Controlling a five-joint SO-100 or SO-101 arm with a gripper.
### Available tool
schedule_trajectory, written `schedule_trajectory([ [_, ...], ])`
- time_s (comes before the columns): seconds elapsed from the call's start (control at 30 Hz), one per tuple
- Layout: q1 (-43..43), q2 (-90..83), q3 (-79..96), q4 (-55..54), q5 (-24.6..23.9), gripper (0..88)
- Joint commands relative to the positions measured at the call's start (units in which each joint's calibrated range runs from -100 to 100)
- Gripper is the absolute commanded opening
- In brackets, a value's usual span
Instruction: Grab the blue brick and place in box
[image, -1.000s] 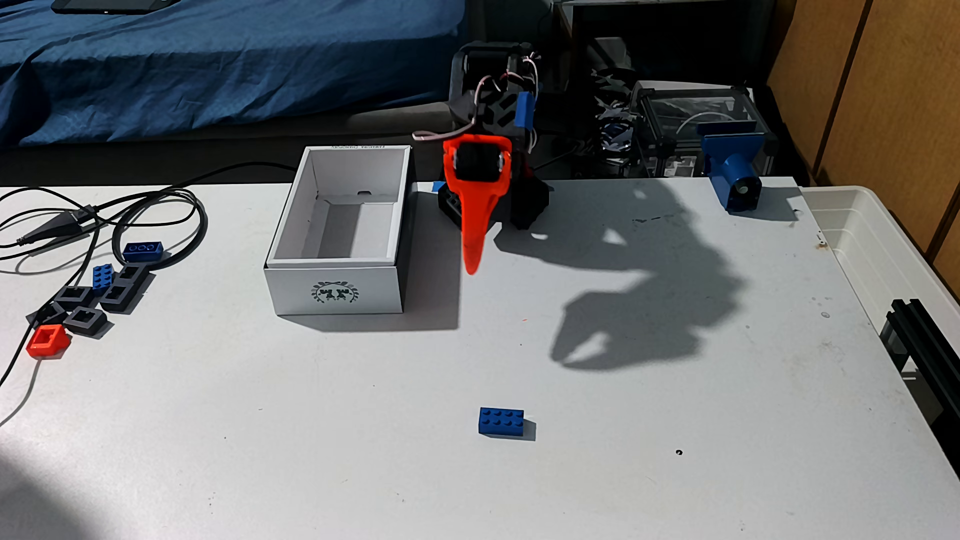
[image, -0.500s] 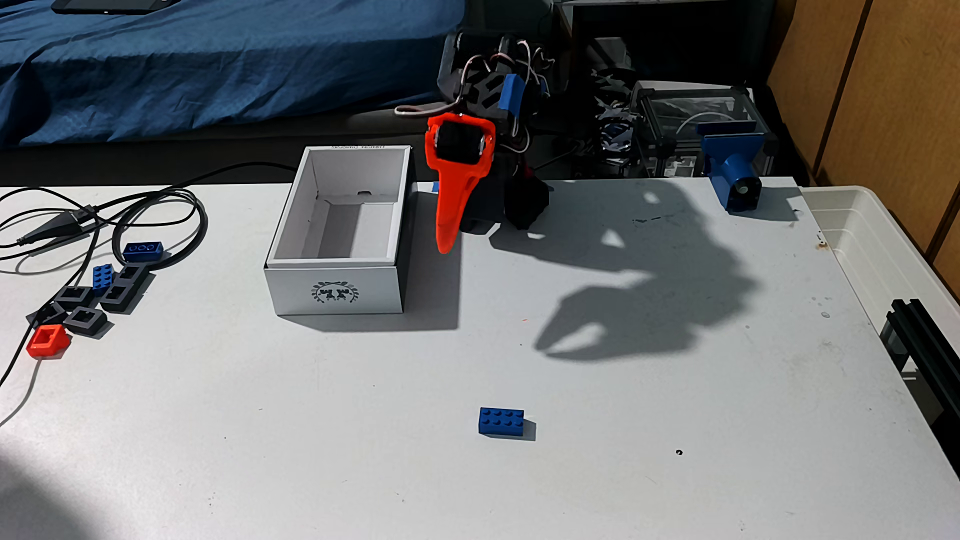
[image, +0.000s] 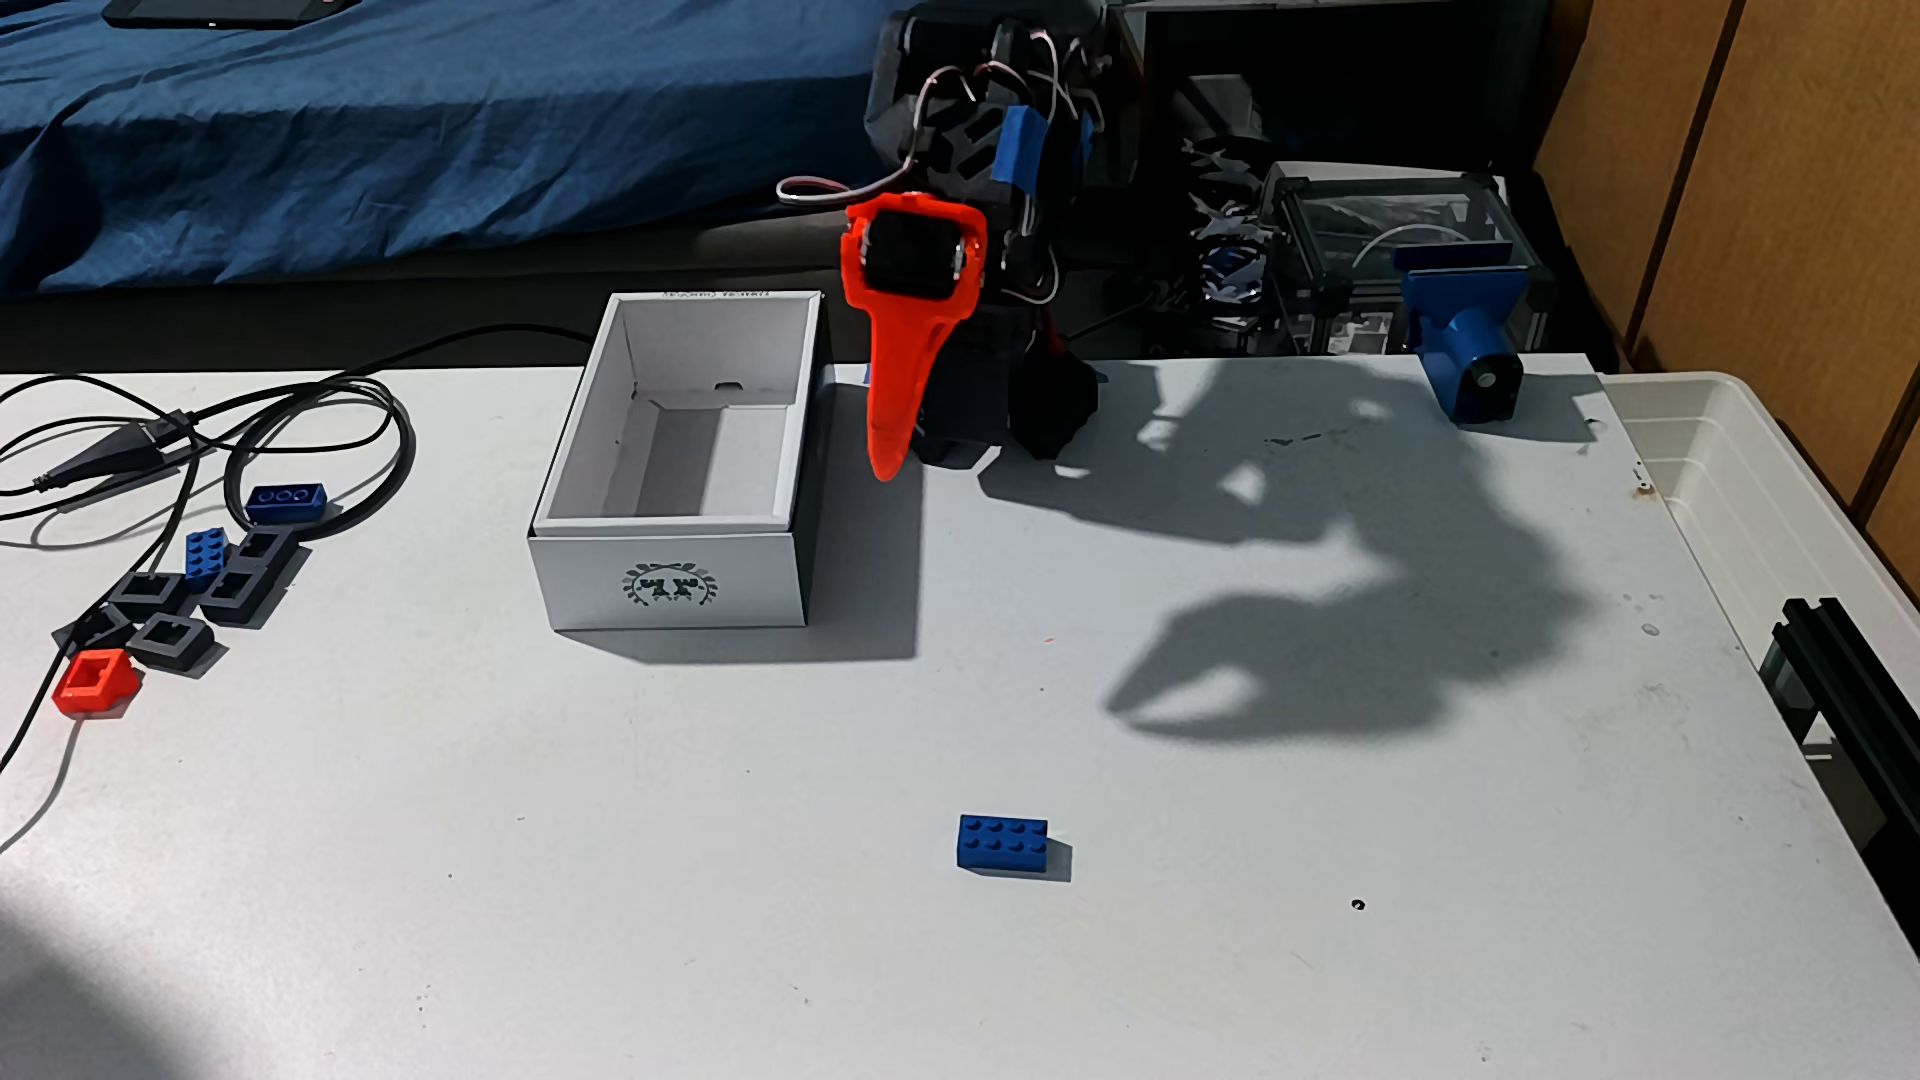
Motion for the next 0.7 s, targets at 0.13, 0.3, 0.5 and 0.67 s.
schedule_trajectory([
  [0.13, 0.3, 22.9, -13.0, -4.0, -0.2, 1.9],
  [0.3, 0.1, 37.8, -20.2, -4.0, -0.4, 1.9],
  [0.5, -0.1, 50.2, -27.0, -4.6, -1.1, 1.5],
  [0.67, -0.8, 56.9, -29.2, -8.7, -3.4, 1.9],
])
